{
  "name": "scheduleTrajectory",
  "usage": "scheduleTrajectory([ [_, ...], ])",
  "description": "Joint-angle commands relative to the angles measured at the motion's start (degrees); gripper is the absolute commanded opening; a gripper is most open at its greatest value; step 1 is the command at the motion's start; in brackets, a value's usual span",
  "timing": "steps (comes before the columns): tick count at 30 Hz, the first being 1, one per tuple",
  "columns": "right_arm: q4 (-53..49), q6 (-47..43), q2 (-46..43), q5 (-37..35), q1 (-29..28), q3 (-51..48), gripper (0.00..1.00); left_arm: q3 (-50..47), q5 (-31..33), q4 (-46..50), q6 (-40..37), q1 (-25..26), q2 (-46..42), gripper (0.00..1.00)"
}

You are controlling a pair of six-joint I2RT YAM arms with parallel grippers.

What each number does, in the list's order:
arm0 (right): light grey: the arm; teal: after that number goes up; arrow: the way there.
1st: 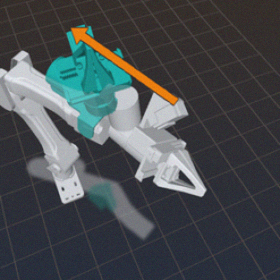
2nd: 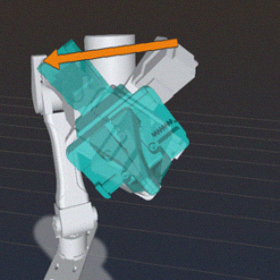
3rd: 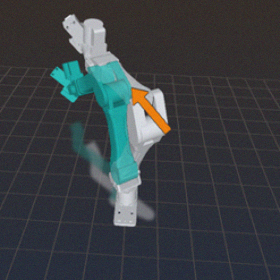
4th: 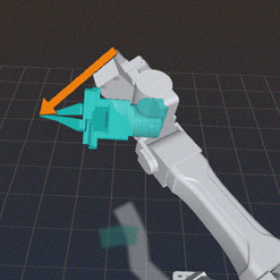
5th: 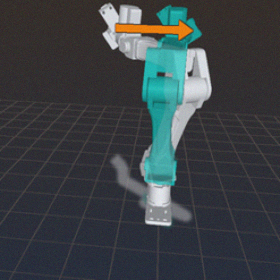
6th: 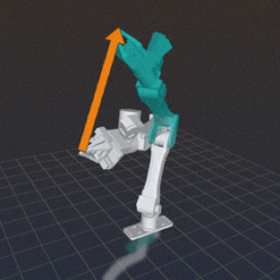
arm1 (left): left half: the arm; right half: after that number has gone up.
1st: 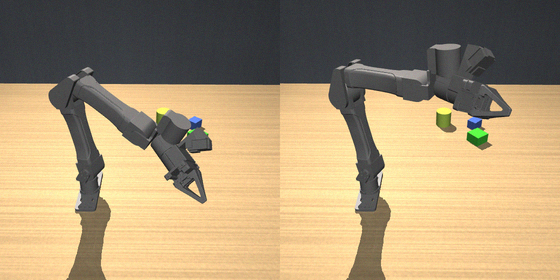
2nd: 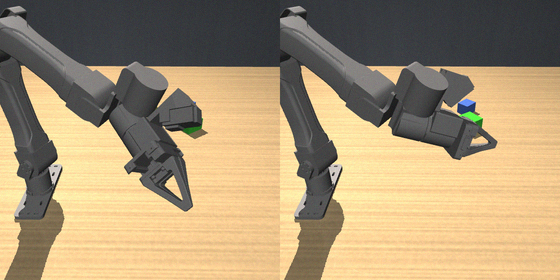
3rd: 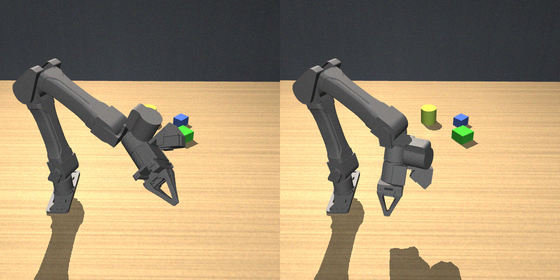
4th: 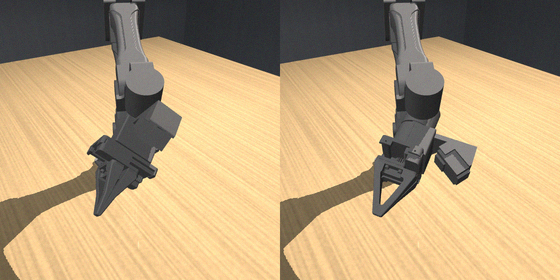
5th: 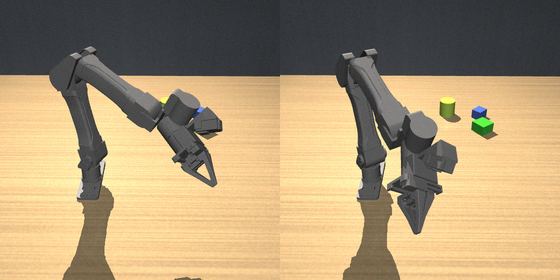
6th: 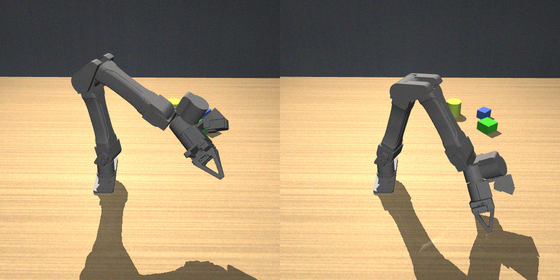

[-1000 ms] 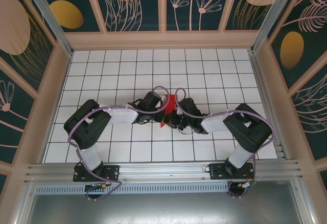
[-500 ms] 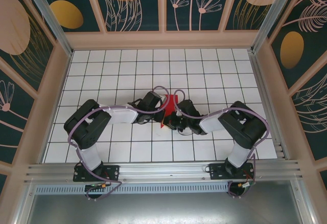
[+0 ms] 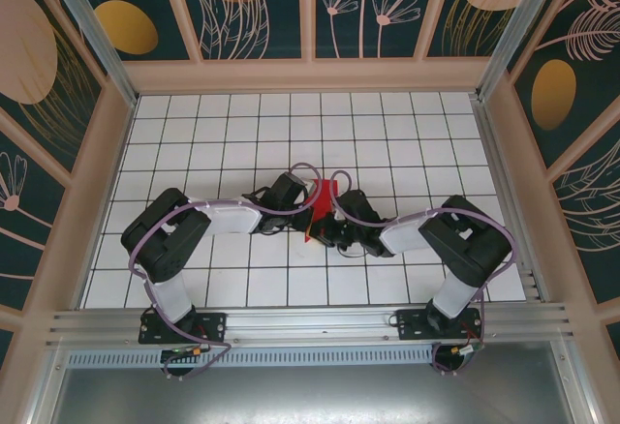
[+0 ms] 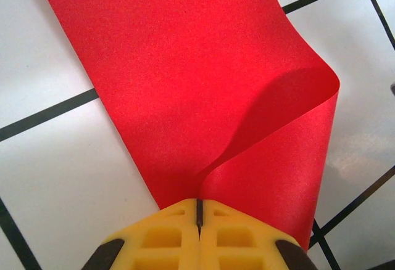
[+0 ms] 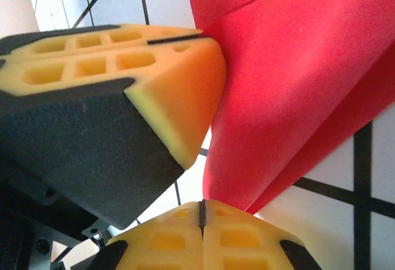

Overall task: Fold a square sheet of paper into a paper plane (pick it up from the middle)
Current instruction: Third fold the triangle at the center of the table.

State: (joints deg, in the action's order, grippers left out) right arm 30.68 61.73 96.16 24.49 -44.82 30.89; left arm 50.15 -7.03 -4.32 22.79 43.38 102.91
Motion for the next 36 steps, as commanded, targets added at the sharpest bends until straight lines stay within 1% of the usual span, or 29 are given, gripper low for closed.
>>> scheduleTrajectory([
  [1, 2.1, 0.5, 0.8, 0.8, -1.0, 0.7, 0.05, -0.8, -1.5, 1.5, 0.0, -0.1, 2.2, 0.0],
  [5, 2.7, 1.0, 2.9, 0.3, -1.5, 0.7, 0.05, -0.6, -1.5, 1.7, -0.1, -0.1, 2.1, 0.0],
  [12, -0.5, 0.4, 6.2, -0.6, -1.7, 1.0, 0.05, -0.6, -1.3, 1.9, -0.2, -0.1, 2.3, 0.0],
  [17, -5.8, -1.9, -0.9, -3.3, -0.9, 1.0, 0.05, -0.5, -1.4, 1.9, -0.2, -0.1, 2.1, 0.0],
  [20, -5.2, -3.1, -4.7, -1.6, 1.8, -0.1, 0.06, -0.5, -1.4, 2.0, -0.2, -0.2, 2.1, 0.0],
  [22, -4.2, -3.4, -5.3, 0.2, 3.5, -0.5, 0.05, -0.5, -1.3, 1.9, -0.2, -0.1, 2.1, 0.0],
  [26, -3.3, -4.1, -3.9, 1.9, 4.7, 0.4, 0.05, -0.5, -1.4, 1.9, -0.2, -0.1, 2.2, 0.0],
  [36, -1.6, -4.5, 1.4, 2.0, 5.5, 2.0, 0.05, -0.3, -1.7, 2.3, -0.4, -0.1, 2.5, 0.0],
])
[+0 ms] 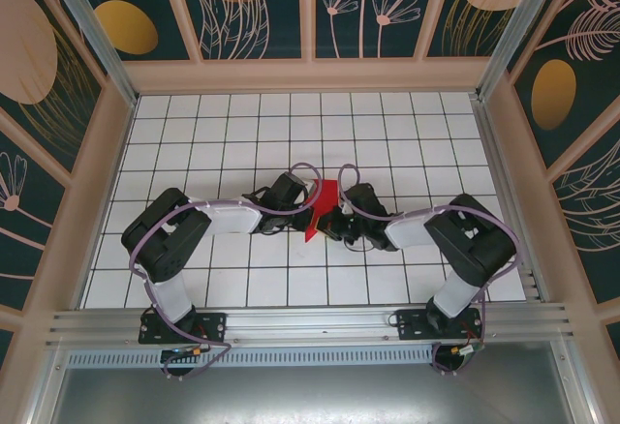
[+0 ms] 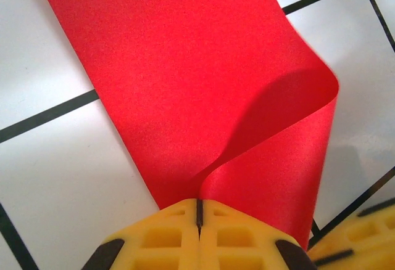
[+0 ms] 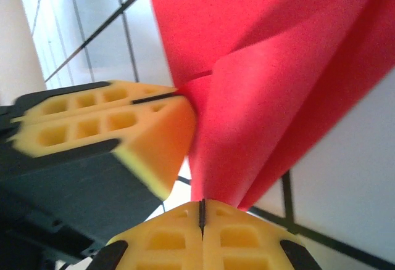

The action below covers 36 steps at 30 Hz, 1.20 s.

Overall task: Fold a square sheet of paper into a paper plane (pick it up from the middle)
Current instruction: Third fold the triangle at the center of the table.

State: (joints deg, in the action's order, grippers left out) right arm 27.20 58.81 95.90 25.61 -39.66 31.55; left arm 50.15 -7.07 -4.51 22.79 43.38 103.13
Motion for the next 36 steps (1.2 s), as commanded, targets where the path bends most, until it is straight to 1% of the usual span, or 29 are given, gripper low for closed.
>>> scheduleTrajectory([
  [1, 2.0, -1.6, 2.1, 0.9, 0.4, 1.4, 0.05, -0.4, -1.6, 2.5, -0.4, -0.1, 2.3, 0.0],
  [6, -2.4, -2.4, 3.6, -0.4, 0.7, 1.8, 0.05, -0.4, -1.3, 2.6, -0.5, -0.1, 2.2, 0.0],
  [10, -4.7, -3.3, -0.6, -0.8, 0.8, 2.8, 0.05, -0.4, -1.0, 2.8, -0.6, -0.1, 2.2, 0.0],
  [14, -4.0, -4.2, -3.8, 0.3, 2.7, 2.9, 0.06, -0.3, -0.7, 3.0, -0.6, -0.1, 2.2, 0.0],
  [21, -1.9, -4.6, -1.2, 1.9, 4.3, 3.2, 0.05, -0.2, -0.7, 3.1, -0.7, -0.1, 2.2, 0.0],
  [30, -2.7, -5.3, 3.9, -0.2, 4.7, 3.2, 0.05, -0.1, -0.5, 3.4, -0.8, -0.1, 2.3, 0.0],
  [33, -2.9, -5.1, 3.3, 0.4, 4.8, 3.2, 0.05, -0.3, -0.1, 3.5, -0.9, -0.1, 2.1, 0.0],
  [36, -4.5, -6.0, -0.2, 0.6, 5.3, 3.6, 0.05, -0.1, -0.1, 3.5, -0.9, -0.1, 2.2, 0.0],
])
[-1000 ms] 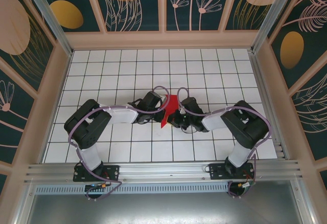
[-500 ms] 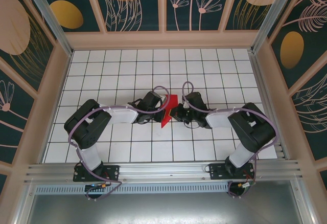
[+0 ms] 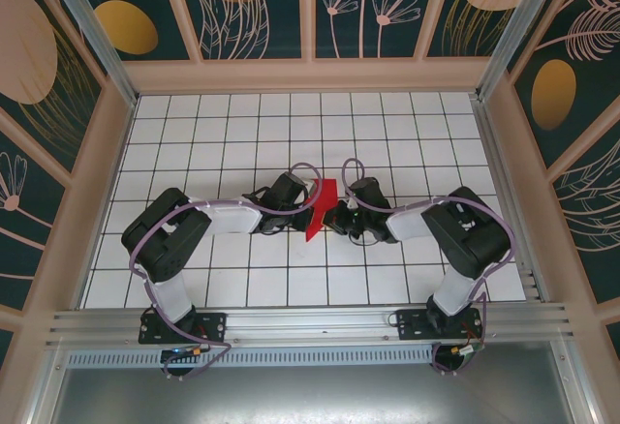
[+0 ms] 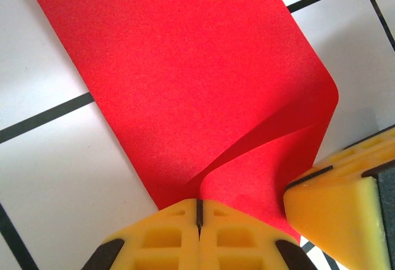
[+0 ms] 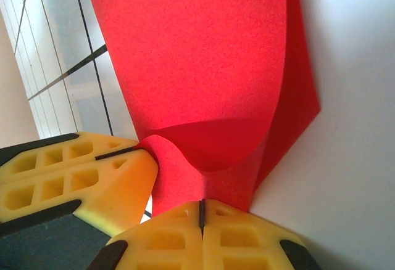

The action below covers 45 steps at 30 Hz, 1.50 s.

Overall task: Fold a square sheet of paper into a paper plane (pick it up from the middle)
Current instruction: Third fold the triangle at the center of the table.

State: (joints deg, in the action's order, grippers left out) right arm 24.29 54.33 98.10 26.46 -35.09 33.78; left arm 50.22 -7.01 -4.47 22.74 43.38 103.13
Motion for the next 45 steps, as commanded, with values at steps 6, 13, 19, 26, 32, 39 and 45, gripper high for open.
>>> scheduleTrajectory([
  [6, -0.4, -3.6, -5.3, 2.9, 3.4, 1.3, 0.06, -0.1, -0.1, 3.5, -0.9, -0.2, 2.2, 0.0],
  [13, 0.3, -4.3, -1.7, 2.8, 5.4, 2.0, 0.06, 0.3, -0.4, 3.5, -0.8, -0.1, 2.3, 0.0],
  [19, -1.7, -5.8, 1.5, 1.1, 5.5, 3.1, 0.06, 0.2, -0.7, 3.6, -1.0, -0.1, 2.4, 0.0],
  [26, -9.0, -8.1, 1.6, -1.1, 5.5, 5.7, 0.06, 0.5, -0.6, 3.8, -1.1, -0.1, 2.5, 0.0],
  [32, -6.2, -7.8, -2.7, 1.9, 6.8, 5.3, 0.07, 0.5, -0.4, 4.2, -1.3, -0.1, 2.5, 0.0],
  [39, -3.1, -7.5, 0.1, 4.0, 8.0, 5.2, 0.07, 0.5, -0.7, 4.0, -1.3, -0.1, 2.6, 0.0],
  [45, -3.3, -7.4, 3.7, 2.5, 8.1, 4.8, 0.06, 0.5, -0.7, 4.1, -1.2, -0.1, 2.3, 0.0],
])
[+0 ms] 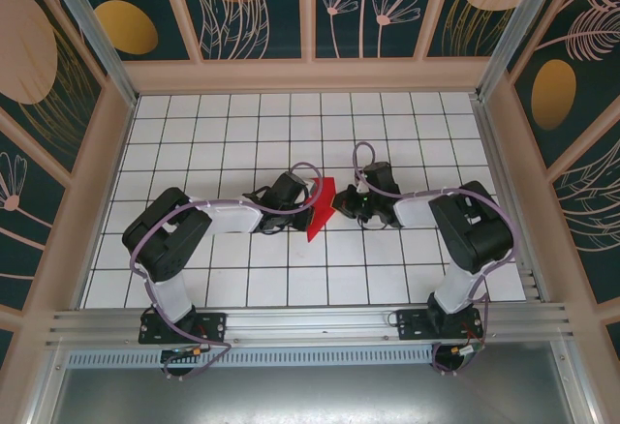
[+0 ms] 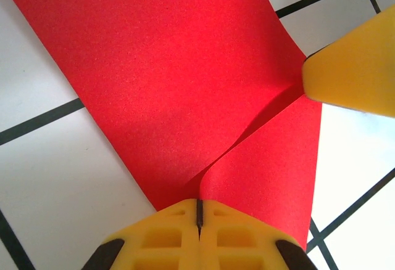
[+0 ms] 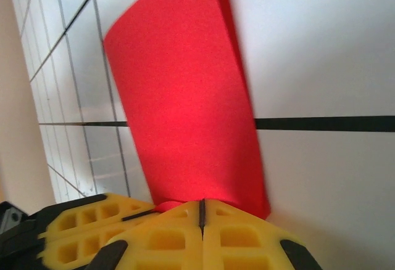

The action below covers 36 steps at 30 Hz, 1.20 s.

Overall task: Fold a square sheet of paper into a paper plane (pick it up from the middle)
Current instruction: Third fold the triangle at the center of the table.

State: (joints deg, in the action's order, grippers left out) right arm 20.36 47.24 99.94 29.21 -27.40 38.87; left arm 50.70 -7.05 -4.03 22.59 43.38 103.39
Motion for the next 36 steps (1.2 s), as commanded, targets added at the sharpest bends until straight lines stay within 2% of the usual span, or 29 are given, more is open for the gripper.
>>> scheduleTrajectory([
  [1, 0.2, -0.4, 2.3, -0.8, 0.4, -0.3, 0.06, 0.0, -0.7, 3.6, -1.0, -0.1, 2.1, 0.0],
  [7, -3.6, -1.3, 3.1, -4.2, 0.4, -0.2, 0.06, -0.1, -0.3, 3.8, -1.1, -0.1, 2.0, 0.0],
  [16, 0.7, -0.8, -4.2, 2.0, -0.3, -0.1, 0.07, 0.0, -0.3, 3.8, -1.0, -0.1, 2.0, 0.0],
  [25, 2.5, -0.1, 0.7, 3.6, -2.5, 0.8, 0.06, 0.7, -0.3, 4.2, -1.0, -0.1, 2.2, 0.0],
  [34, -0.3, -1.3, 5.0, 0.0, -2.5, 0.6, 0.05, 1.9, 0.9, 4.7, -0.9, -0.1, 1.2, 0.0],
  [36, -0.7, -1.3, 4.9, -0.7, -2.7, 0.2, 0.05, 2.7, 3.5, 5.6, -0.5, -0.1, 0.2, 0.05],
])
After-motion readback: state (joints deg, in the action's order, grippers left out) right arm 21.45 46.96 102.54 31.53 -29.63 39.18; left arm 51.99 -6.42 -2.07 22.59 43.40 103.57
